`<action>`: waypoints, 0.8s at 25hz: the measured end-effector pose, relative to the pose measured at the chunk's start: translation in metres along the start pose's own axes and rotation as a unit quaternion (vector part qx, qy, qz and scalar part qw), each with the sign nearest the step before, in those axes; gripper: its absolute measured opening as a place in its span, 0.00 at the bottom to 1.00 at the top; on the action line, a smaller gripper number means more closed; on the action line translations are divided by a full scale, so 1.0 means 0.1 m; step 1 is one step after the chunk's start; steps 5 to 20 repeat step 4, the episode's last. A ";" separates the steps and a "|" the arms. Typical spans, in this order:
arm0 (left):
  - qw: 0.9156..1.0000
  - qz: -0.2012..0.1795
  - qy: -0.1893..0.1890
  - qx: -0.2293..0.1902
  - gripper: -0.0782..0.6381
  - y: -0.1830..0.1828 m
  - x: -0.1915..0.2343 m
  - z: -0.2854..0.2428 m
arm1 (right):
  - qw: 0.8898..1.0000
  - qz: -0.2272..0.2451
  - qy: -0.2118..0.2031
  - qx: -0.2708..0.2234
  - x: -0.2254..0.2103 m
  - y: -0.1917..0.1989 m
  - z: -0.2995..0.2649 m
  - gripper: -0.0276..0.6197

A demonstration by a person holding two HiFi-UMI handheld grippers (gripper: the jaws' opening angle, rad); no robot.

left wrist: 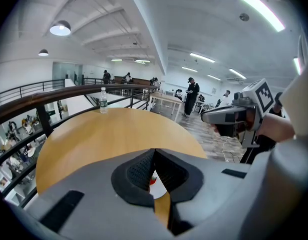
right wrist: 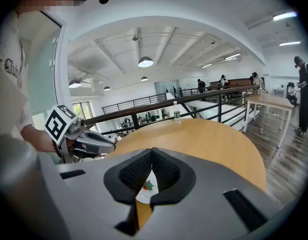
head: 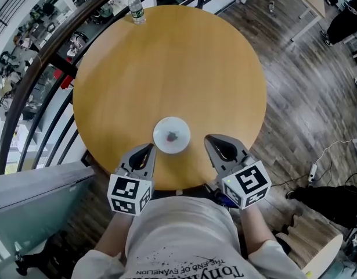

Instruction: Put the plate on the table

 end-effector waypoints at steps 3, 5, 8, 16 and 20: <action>1.000 -0.002 0.003 0.003 0.14 -0.03 -0.02 -0.04 | 1.000 -0.002 0.003 -0.001 -0.04 0.00 0.03 0.08; 1.000 -0.002 0.004 0.004 0.14 -0.04 -0.03 -0.05 | 1.000 -0.003 0.003 -0.002 -0.06 0.01 0.04 0.08; 1.000 -0.002 0.004 0.004 0.14 -0.04 -0.03 -0.05 | 1.000 -0.003 0.003 -0.002 -0.06 0.01 0.04 0.08; 1.000 -0.002 0.004 0.004 0.14 -0.04 -0.03 -0.05 | 1.000 -0.003 0.003 -0.002 -0.06 0.01 0.04 0.08; 1.000 -0.002 0.004 0.004 0.14 -0.04 -0.03 -0.05 | 1.000 -0.003 0.003 -0.002 -0.06 0.01 0.04 0.08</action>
Point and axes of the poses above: the fingertips, and each gripper's own axes: z backward along the fingers, x to its left, y out of its underside, the point moved 2 cm from there along z, backward along the fingers, and after that the axes turned 11 degrees about x, right-handed, at the moved point
